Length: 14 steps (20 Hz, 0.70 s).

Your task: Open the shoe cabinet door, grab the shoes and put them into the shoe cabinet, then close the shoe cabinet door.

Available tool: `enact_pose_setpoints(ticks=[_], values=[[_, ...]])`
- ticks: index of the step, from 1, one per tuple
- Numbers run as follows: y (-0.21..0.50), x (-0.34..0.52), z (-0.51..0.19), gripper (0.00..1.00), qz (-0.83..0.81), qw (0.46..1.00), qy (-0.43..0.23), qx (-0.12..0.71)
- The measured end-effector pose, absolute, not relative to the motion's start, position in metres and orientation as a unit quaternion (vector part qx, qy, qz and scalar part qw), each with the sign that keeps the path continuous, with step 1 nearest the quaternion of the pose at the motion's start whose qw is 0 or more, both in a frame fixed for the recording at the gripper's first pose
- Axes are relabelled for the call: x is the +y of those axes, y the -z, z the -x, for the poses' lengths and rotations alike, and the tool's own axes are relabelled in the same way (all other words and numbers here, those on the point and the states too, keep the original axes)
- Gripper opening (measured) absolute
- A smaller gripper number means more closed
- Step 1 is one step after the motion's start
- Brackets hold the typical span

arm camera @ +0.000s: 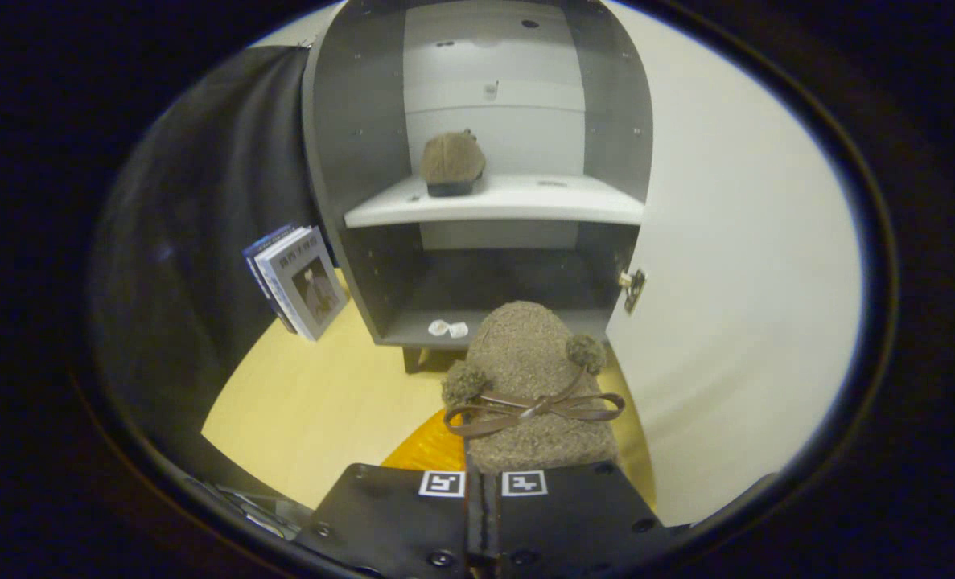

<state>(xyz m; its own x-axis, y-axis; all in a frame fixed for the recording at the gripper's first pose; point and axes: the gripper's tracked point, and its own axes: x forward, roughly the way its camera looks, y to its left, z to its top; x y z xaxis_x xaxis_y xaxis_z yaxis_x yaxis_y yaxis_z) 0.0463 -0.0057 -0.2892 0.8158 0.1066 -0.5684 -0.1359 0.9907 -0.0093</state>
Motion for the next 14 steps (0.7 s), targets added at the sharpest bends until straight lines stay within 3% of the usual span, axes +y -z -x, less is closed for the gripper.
enact_pose_setpoints(ticks=[7,14], values=[[0.200,0.000,-0.141,0.03,0.026,0.966,-0.050,0.253],[0.172,0.002,-0.282,0.03,0.028,0.969,-0.011,0.247]])
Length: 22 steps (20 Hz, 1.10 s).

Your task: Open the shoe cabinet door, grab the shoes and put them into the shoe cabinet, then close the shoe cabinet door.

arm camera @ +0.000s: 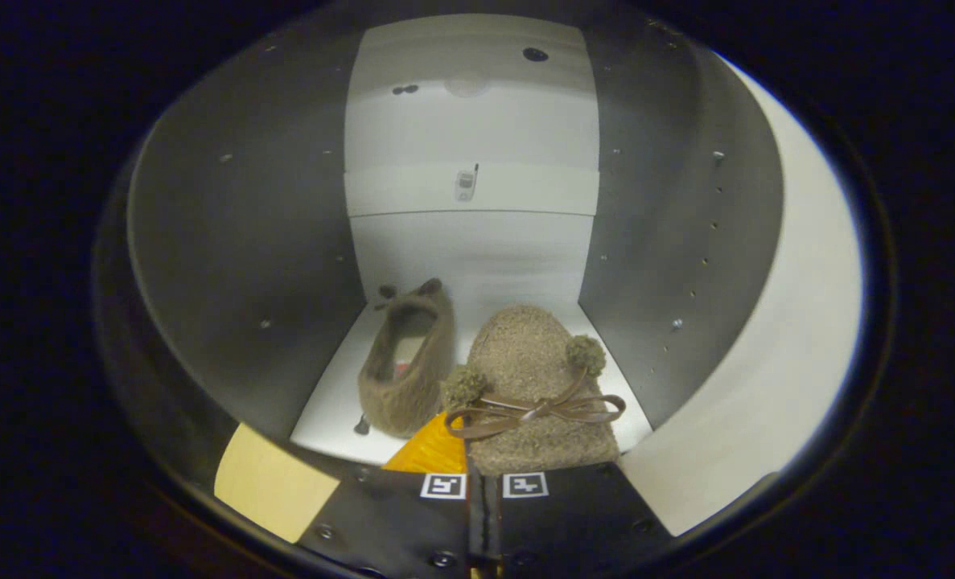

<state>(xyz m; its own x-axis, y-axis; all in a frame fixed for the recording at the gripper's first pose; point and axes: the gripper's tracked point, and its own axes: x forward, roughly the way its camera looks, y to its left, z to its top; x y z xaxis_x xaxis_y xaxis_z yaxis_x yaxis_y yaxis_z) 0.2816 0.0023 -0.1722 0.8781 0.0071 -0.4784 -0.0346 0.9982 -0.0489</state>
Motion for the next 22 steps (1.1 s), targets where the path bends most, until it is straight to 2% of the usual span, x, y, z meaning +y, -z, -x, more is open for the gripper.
enact_pose_setpoints(ticks=[4,9,22], values=[[0.179,-0.006,-0.343,0.03,0.017,0.967,0.007,0.252],[0.202,-0.011,-0.388,0.03,0.013,0.961,0.017,0.276],[0.230,-0.009,-0.420,0.03,0.014,0.953,0.014,0.302]])
